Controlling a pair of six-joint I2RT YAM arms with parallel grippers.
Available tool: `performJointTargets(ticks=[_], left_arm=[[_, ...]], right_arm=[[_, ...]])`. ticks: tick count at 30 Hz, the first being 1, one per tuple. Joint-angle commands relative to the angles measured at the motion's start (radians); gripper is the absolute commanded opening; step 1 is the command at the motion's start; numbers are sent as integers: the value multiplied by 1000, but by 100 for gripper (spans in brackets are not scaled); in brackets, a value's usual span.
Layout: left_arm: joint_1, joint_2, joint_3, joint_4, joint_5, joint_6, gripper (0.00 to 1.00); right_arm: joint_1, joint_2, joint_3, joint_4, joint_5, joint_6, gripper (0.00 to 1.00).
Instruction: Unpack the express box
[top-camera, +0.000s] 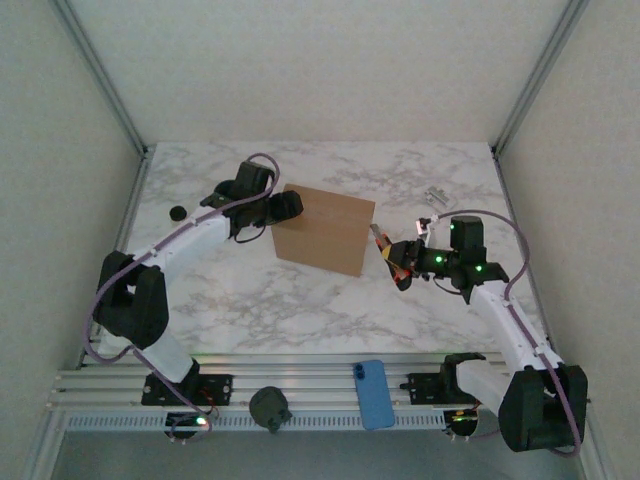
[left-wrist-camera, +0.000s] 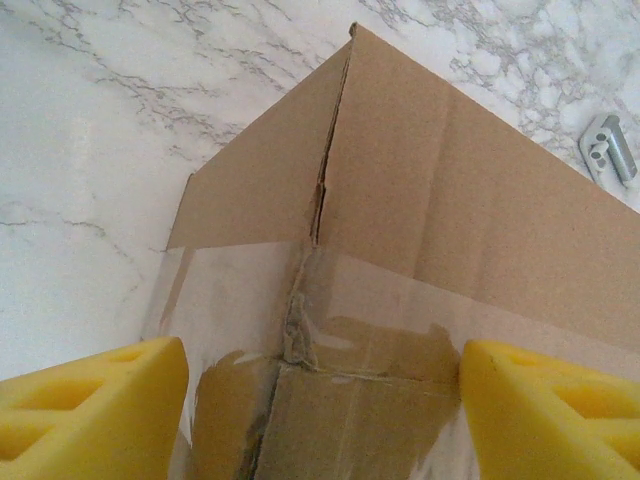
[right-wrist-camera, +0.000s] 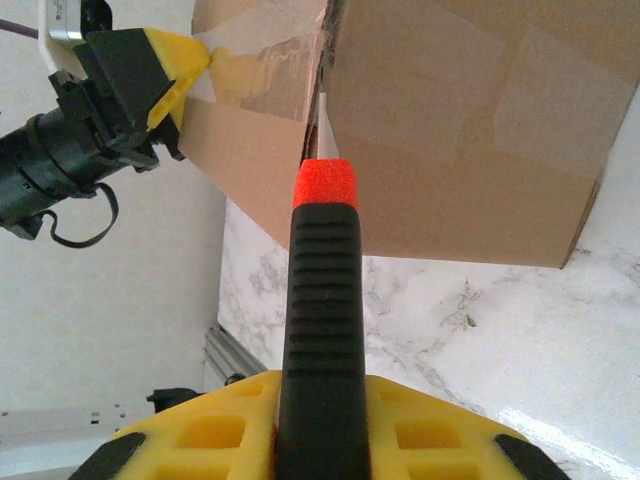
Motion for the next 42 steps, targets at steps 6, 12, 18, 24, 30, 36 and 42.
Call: performJointTargets(ticks=[6, 12, 18, 24, 30, 36, 42], left_arm=[[-1, 21, -47, -106, -59, -11, 71], [-2, 21, -50, -108, -68, -14, 71], [-1, 21, -51, -109, -75, -17, 71], [-1, 18, -52, -124, -122, -29, 70], [-1, 15, -64, -120, -134, -34, 71], [-1, 14, -65, -117, -135, -34, 71], [-1, 14, -68, -114, -135, -37, 71]], right_arm=[[34, -28, -16, -24, -29, 19, 0], [44, -56, -31, -26, -29, 39, 0], [54, -83, -59, -7, -22, 79, 0], [67, -125, -86, 22, 13, 160, 0], [81, -152, -117, 57, 30, 222, 0], [86, -168, -116, 41, 9, 223, 0], [87, -190, -109, 33, -1, 231, 0]])
